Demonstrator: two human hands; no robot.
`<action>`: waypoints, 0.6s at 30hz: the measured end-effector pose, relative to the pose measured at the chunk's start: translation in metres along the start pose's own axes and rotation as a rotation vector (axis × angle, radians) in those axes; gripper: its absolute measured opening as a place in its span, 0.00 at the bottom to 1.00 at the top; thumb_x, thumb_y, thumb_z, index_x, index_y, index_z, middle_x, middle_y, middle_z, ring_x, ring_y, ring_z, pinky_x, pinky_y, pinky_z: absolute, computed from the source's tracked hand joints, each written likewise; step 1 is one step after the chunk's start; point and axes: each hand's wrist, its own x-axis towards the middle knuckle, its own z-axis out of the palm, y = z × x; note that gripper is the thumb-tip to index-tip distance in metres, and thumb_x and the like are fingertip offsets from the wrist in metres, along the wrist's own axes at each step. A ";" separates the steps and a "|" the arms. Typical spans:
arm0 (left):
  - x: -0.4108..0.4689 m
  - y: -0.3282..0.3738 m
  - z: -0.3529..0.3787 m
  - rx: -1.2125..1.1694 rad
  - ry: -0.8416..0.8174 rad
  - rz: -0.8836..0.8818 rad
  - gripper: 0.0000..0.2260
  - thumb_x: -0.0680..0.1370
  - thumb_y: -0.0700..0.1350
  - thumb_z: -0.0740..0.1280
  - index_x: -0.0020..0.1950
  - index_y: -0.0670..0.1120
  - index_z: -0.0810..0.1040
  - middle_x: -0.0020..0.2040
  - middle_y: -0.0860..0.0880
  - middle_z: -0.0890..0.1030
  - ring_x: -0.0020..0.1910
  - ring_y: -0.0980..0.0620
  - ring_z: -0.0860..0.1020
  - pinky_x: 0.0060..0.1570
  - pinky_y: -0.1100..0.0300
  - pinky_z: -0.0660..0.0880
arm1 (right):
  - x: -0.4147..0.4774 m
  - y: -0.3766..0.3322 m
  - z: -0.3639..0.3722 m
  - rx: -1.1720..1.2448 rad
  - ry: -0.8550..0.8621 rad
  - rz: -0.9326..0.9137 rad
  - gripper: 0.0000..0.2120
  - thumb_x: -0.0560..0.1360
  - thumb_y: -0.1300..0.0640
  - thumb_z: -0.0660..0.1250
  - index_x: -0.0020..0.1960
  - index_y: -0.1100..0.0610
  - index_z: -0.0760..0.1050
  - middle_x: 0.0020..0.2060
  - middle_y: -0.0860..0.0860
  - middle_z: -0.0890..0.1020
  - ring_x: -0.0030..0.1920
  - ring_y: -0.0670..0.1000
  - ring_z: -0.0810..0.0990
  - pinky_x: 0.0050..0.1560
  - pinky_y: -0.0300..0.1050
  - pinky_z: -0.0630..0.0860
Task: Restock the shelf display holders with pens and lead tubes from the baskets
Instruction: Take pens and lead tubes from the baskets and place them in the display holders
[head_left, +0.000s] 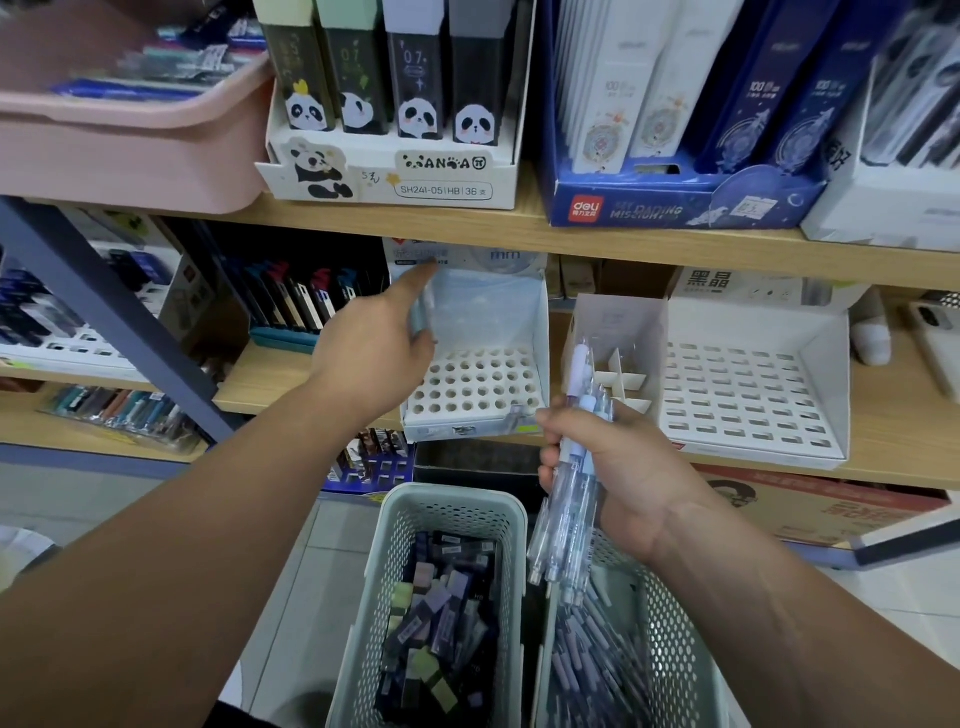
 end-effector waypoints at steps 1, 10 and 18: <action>-0.001 0.002 -0.002 -0.014 0.017 0.014 0.27 0.77 0.43 0.66 0.76 0.54 0.67 0.32 0.50 0.79 0.33 0.47 0.79 0.37 0.51 0.80 | 0.000 -0.001 0.000 0.010 -0.017 0.003 0.09 0.72 0.65 0.75 0.48 0.56 0.79 0.31 0.52 0.79 0.29 0.50 0.78 0.34 0.44 0.79; -0.028 0.076 0.009 -0.934 -0.387 -0.333 0.09 0.77 0.49 0.74 0.38 0.48 0.82 0.32 0.51 0.79 0.24 0.59 0.72 0.24 0.67 0.68 | -0.008 -0.001 0.009 -0.171 -0.166 -0.043 0.08 0.74 0.70 0.69 0.50 0.59 0.77 0.32 0.53 0.77 0.31 0.51 0.76 0.33 0.45 0.77; -0.033 0.081 0.014 -1.081 -0.342 -0.529 0.05 0.77 0.40 0.73 0.44 0.38 0.82 0.32 0.44 0.80 0.27 0.52 0.77 0.25 0.62 0.72 | -0.009 -0.003 0.005 -0.186 -0.083 -0.029 0.06 0.74 0.69 0.69 0.48 0.61 0.81 0.36 0.56 0.84 0.33 0.52 0.81 0.33 0.44 0.79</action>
